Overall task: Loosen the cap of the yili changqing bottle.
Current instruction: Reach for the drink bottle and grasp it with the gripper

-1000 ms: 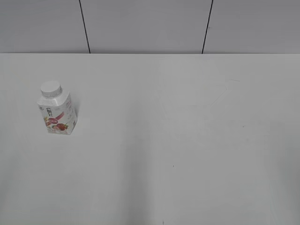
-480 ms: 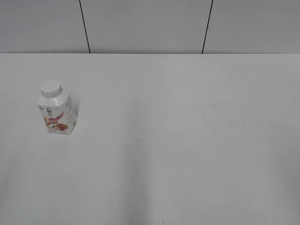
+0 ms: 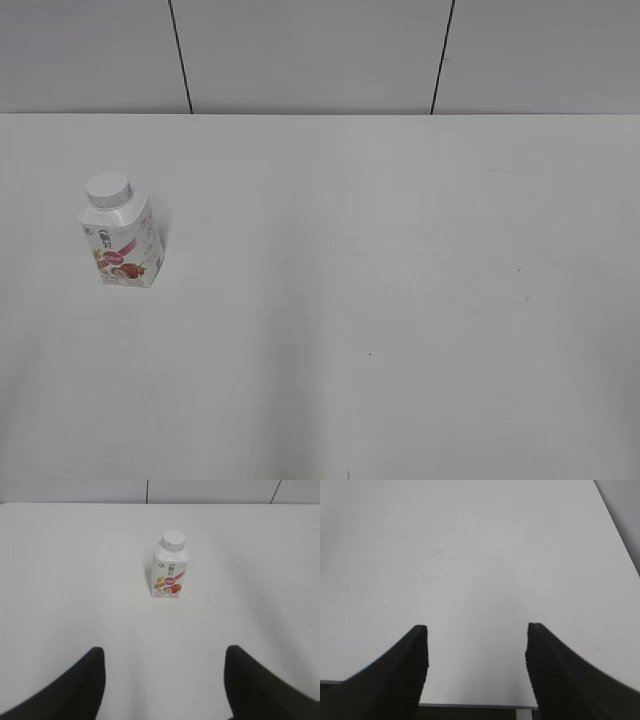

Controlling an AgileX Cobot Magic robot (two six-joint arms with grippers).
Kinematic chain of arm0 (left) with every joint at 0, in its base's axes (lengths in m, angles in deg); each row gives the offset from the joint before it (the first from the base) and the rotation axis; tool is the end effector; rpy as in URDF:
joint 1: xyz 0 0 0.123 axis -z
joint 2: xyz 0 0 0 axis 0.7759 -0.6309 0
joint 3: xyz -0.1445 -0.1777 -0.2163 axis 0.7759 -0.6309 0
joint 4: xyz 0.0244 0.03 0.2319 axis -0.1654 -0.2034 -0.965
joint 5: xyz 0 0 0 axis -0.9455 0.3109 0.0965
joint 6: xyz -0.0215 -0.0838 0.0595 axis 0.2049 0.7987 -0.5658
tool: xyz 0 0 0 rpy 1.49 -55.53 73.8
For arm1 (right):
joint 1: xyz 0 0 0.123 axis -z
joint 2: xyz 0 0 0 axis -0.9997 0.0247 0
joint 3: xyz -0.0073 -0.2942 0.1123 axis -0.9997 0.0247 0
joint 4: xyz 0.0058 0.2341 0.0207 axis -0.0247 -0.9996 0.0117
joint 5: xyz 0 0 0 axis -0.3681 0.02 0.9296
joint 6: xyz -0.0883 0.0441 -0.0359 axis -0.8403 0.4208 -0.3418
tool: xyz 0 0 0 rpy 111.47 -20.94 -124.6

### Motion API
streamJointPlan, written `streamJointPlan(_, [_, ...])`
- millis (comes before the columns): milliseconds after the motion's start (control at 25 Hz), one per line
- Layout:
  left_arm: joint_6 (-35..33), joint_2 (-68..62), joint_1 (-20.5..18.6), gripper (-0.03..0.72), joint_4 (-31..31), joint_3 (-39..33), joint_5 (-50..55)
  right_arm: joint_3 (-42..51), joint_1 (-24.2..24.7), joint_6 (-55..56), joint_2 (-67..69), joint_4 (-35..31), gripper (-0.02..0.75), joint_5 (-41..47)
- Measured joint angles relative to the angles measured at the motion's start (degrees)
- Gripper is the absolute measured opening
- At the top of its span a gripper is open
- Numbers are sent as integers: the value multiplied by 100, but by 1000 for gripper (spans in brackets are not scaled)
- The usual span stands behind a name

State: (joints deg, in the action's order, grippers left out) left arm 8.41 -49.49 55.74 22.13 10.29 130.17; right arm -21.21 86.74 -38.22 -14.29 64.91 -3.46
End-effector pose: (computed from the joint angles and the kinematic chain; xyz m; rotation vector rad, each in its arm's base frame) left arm -0.0415 0.0027 0.2674 0.0380 2.0086 -0.0953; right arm -0.0418 0.0043 0.2629 -0.1707 2.0490 0.0122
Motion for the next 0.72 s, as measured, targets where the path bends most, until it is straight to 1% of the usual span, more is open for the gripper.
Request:
streamJointPlan(200, [0,0,0,478,0,0,0,0,0,0,0,0,491,0])
streamJointPlan(400, [0,0,0,578,0,0,0,0,0,0,0,0,491,0])
streamJointPlan(720, [0,0,0,586,0,0,0,0,0,0,0,0,491,0])
